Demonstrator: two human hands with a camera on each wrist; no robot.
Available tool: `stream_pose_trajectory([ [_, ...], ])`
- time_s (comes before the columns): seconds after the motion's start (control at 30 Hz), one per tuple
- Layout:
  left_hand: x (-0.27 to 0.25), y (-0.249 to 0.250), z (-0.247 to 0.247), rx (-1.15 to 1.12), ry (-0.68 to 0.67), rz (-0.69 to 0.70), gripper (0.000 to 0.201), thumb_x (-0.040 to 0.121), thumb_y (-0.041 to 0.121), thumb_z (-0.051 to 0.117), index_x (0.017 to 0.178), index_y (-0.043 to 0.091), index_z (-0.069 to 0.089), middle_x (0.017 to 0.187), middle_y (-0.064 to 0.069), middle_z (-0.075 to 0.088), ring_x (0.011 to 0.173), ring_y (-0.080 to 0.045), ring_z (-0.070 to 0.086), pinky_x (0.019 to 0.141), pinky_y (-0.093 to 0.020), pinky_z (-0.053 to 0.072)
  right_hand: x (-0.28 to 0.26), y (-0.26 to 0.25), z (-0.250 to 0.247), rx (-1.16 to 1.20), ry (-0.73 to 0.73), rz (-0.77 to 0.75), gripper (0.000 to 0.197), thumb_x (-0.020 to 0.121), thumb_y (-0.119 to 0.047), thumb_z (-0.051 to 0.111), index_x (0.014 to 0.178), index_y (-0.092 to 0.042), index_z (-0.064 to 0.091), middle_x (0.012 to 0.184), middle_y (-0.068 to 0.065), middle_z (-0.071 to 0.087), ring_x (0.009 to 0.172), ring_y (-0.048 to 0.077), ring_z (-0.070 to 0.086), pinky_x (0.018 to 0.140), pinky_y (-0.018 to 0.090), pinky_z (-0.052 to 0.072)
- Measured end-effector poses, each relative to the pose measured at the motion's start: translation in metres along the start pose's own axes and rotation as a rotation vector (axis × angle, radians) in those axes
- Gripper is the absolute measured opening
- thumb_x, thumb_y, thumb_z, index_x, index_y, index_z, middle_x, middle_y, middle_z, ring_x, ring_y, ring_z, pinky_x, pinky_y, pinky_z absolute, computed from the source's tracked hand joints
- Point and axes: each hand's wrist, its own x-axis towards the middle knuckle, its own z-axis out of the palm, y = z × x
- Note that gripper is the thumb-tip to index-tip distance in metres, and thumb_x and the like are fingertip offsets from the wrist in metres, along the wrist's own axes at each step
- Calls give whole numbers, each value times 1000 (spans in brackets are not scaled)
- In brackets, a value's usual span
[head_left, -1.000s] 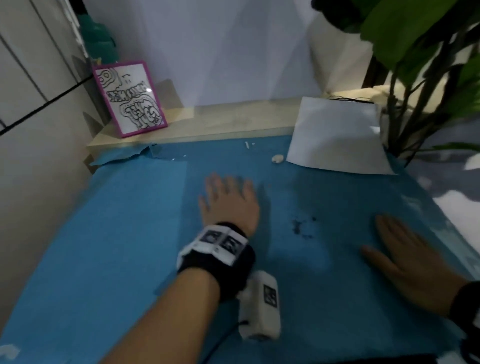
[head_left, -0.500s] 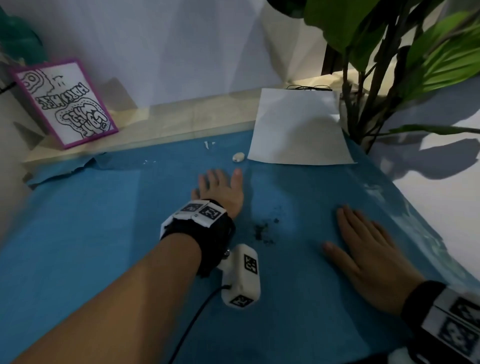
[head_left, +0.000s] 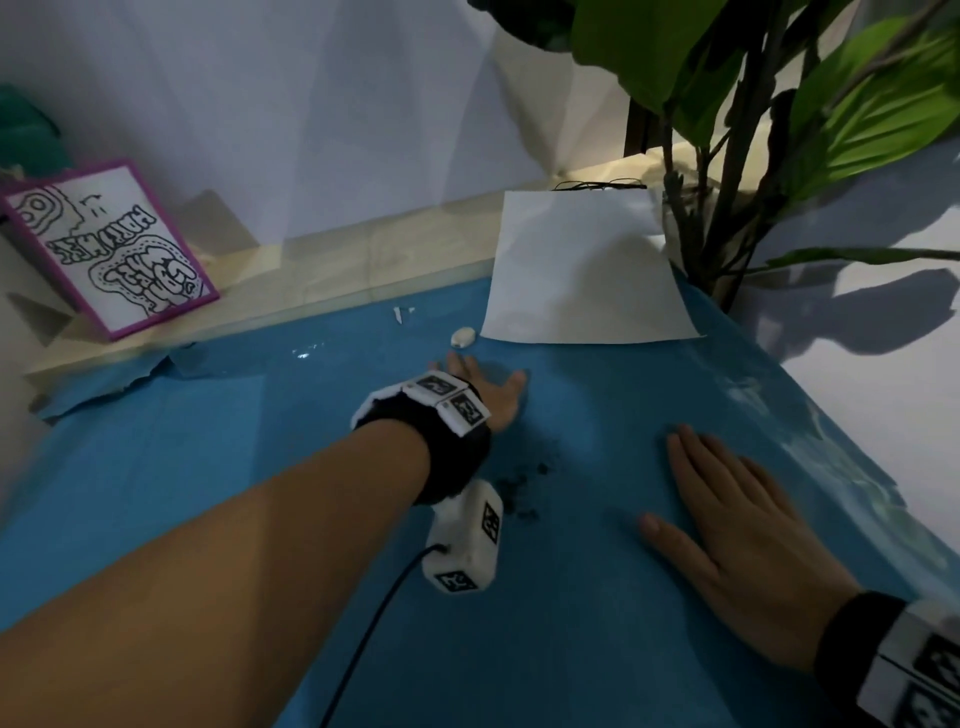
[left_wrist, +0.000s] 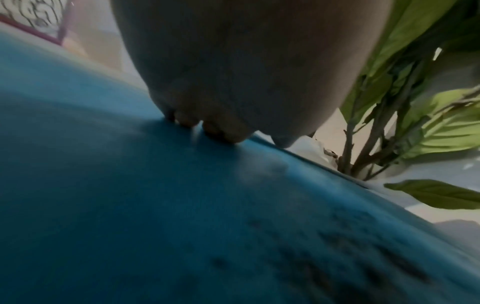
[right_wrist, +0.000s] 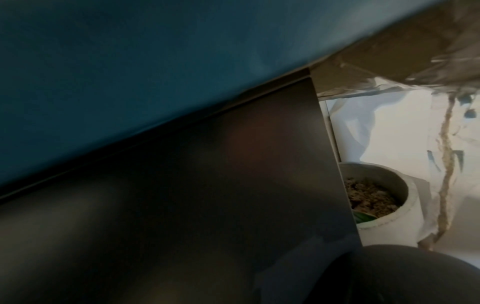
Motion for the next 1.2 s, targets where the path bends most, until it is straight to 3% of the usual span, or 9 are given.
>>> stream_pose_trajectory([
  [0.17, -39, 36, 8, -97, -368, 330, 50, 104, 41, 15, 147, 18, 27, 153, 9, 22, 140, -5, 22, 102, -3, 9, 0, 0, 1, -3, 14, -6, 89, 50, -80, -32, 124, -32, -43, 145, -13, -37, 135, 2, -30, 110, 24, -19],
  [0.33, -28, 28, -4, -140, -124, 211, 63, 103, 46, 13, 152, 8, 1, 160, -6, -2, 147, -18, 2, 112, -22, 4, 0, 2, 2, 9, 37, -10, 95, 48, -83, -33, 128, -31, -38, 145, -14, -34, 134, 0, -29, 110, 23, -18],
  [0.47, -39, 48, 12, -191, -289, 182, 60, 103, 45, 15, 153, 15, 3, 160, -3, -4, 147, -17, -3, 116, -32, -1, 0, 2, 2, -6, 57, -14, 97, 48, -81, -34, 130, -29, -36, 144, -13, -35, 133, 0, -28, 110, 23, -18],
  [0.6, -64, 57, 5, -181, -382, 344, 52, 104, 39, 14, 152, 18, 14, 154, 10, 17, 141, -5, 15, 98, -7, 16, 1, 4, 5, -17, 83, -28, 95, 53, -79, -30, 132, -27, -34, 143, -12, -33, 133, 1, -27, 110, 24, -17],
  [0.73, -60, 55, 15, -25, -189, 331, 49, 106, 23, 19, 151, 8, 12, 160, -11, 2, 147, -24, 2, 116, -39, 3, 2, 5, 7, -5, 109, -29, 95, 55, -79, -27, 134, -26, -32, 144, -14, -30, 131, -1, -26, 111, 24, -16],
  [0.87, -78, 56, 25, 34, -428, 540, 68, 98, 53, 30, 152, 14, 15, 159, -6, 13, 146, -19, 13, 119, -39, 8, 5, 6, 11, 1, 131, -21, 112, 53, -82, -29, 148, -24, -16, 155, -9, -17, 137, 2, -21, 114, 25, -12],
  [0.93, -78, 43, 4, -104, -320, 487, 86, 83, 75, 22, 151, 23, 24, 156, 4, 23, 144, -14, 22, 119, -31, 11, 5, 7, 12, -2, 129, -19, 109, 56, -80, -24, 148, -21, -17, 156, -7, -17, 141, 6, -18, 114, 26, -12],
  [1.03, -64, -1, -19, -171, -11, 156, 56, 104, 44, 10, 151, 16, 18, 153, 2, 22, 144, -15, 18, 107, -18, 14, 5, 7, 12, 13, 135, -18, 107, 58, -78, -20, 147, -19, -20, 156, -7, -20, 141, 7, -18, 112, 25, -15],
  [1.2, -64, -50, 6, -157, 56, -164, 60, 102, 42, 2, 152, 9, 3, 160, -11, -2, 147, -28, -3, 116, -39, -1, 6, 8, 15, 3, 137, -18, 109, 57, -80, -21, 148, -18, -18, 157, -5, -17, 143, 9, -16, 112, 25, -15],
])
